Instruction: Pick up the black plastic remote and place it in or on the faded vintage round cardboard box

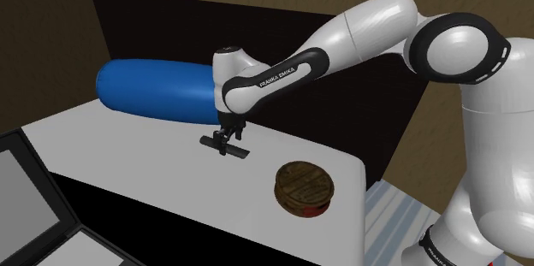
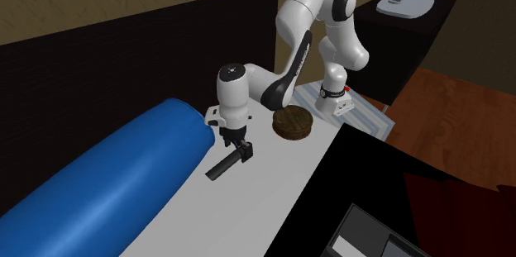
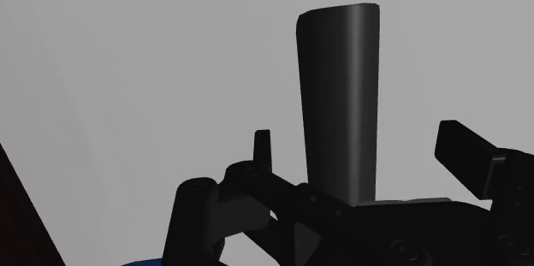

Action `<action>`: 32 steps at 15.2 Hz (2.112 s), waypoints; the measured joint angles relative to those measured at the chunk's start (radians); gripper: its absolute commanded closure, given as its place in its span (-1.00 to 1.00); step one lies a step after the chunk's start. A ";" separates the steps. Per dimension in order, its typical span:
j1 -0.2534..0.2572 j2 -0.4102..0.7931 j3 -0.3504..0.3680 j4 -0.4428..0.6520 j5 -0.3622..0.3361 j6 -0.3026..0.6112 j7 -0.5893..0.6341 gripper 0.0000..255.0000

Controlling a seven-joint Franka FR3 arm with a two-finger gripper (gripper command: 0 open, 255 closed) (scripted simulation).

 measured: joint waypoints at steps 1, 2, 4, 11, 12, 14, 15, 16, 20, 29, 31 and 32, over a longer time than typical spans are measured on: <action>-0.001 0.005 -0.001 0.005 -0.001 0.000 -0.001 1.00; -0.001 0.005 -0.001 0.006 -0.001 -0.002 -0.002 1.00; -0.001 0.006 0.001 0.010 0.001 -0.005 -0.003 1.00; -0.004 0.003 -0.001 0.006 0.000 -0.003 -0.005 1.00; -0.003 0.005 -0.001 0.011 0.000 -0.009 -0.003 1.00; -0.003 0.003 0.000 0.013 0.004 -0.024 -0.004 1.00; -0.004 -0.002 0.001 0.015 0.006 -0.034 -0.005 1.00; -0.004 -0.007 0.002 0.018 0.008 -0.043 -0.006 1.00; -0.007 -0.031 0.006 0.037 0.017 -0.088 -0.014 1.00; -0.008 -0.074 0.014 0.097 0.033 -0.191 -0.027 1.00; -0.008 -0.082 0.016 0.112 0.037 -0.214 -0.030 1.00; -0.008 -0.085 0.017 0.120 0.038 -0.224 -0.030 1.00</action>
